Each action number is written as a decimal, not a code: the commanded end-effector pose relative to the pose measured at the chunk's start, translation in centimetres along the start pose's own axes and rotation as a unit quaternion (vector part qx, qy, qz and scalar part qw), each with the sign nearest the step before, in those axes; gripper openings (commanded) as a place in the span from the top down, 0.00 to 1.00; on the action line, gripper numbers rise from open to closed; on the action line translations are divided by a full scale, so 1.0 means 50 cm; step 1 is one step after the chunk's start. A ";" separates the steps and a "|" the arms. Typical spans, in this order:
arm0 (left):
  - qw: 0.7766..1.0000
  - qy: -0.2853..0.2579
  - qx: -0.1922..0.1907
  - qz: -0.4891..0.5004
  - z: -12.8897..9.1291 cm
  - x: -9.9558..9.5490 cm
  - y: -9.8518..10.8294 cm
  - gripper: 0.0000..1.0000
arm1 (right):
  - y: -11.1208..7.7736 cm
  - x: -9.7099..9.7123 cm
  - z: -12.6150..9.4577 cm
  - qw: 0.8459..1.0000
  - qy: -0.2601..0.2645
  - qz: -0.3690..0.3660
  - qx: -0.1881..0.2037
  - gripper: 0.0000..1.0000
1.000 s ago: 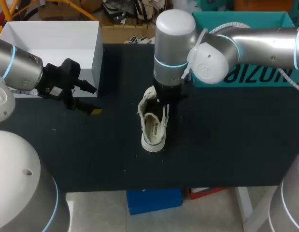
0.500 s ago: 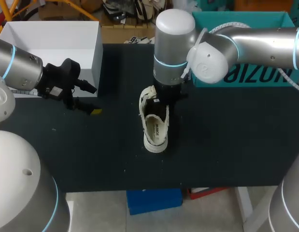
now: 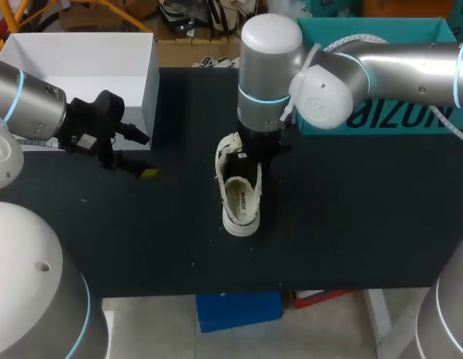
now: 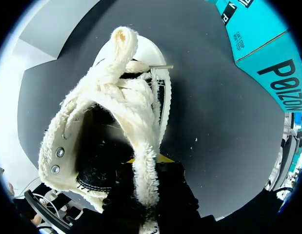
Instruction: Take the shoe out of the shoebox, open the shoe tongue, remove and reinsert the insole, then place the shoe into the shoebox
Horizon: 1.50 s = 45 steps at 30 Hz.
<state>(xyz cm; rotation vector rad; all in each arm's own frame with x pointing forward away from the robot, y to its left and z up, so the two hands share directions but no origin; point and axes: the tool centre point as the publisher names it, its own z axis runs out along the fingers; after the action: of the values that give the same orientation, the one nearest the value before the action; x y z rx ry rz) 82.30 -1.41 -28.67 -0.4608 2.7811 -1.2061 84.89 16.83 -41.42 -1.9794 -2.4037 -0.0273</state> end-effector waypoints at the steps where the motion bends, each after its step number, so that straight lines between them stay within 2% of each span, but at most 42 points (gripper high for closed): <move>1: 1.000 0.000 -0.003 0.000 0.001 0.002 -0.001 0.00 | 0.001 0.003 0.002 1.000 0.000 0.000 0.000 1.00; 4: 1.000 0.000 -0.003 0.000 0.001 0.002 -0.001 0.00 | 0.001 0.003 0.002 1.000 0.000 0.000 0.000 1.00; 11: 1.000 0.000 -0.003 0.000 0.001 0.002 -0.001 0.00 | 0.038 -0.005 -0.040 1.000 -0.014 -0.015 0.002 1.00; 19: 1.000 0.000 -0.003 0.000 0.001 0.002 -0.001 0.00 | 0.074 -0.022 -0.161 0.992 -0.035 -0.115 -0.030 1.00; 23: 1.000 0.000 -0.003 0.000 0.001 0.002 -0.001 0.00 | 0.088 -0.046 -0.233 0.977 -0.050 -0.203 -0.045 1.00; 30: 1.000 0.000 -0.003 0.000 0.001 0.002 -0.001 0.00 | 0.106 -0.094 -0.374 0.921 -0.087 -0.376 -0.052 1.00; 33: 1.000 0.000 -0.003 0.000 0.001 0.002 -0.001 0.00 | 0.111 -0.117 -0.426 0.890 -0.111 -0.439 -0.052 1.00; 38: 1.000 0.000 -0.003 0.000 0.001 0.002 -0.001 0.00 | 0.122 -0.153 -0.496 0.825 -0.130 -0.548 -0.051 1.00; 40: 1.000 0.000 -0.003 0.000 0.001 0.002 -0.001 0.00 | 0.131 -0.168 -0.514 0.792 -0.137 -0.592 -0.058 1.00; 41: 1.000 0.000 -0.003 0.000 0.001 0.002 -0.001 0.00 | 0.138 -0.176 -0.522 0.784 -0.144 -0.601 -0.062 1.00; 45: 1.000 0.000 -0.003 0.000 0.001 0.002 -0.001 0.00 | 0.138 -0.176 -0.522 0.784 -0.144 -0.601 -0.062 1.00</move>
<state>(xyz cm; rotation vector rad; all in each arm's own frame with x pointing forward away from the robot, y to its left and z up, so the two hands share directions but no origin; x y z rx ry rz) 82.30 -1.41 -28.66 -0.4607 2.7811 -1.2060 94.43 8.95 -17.34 -0.6024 -3.3216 0.0723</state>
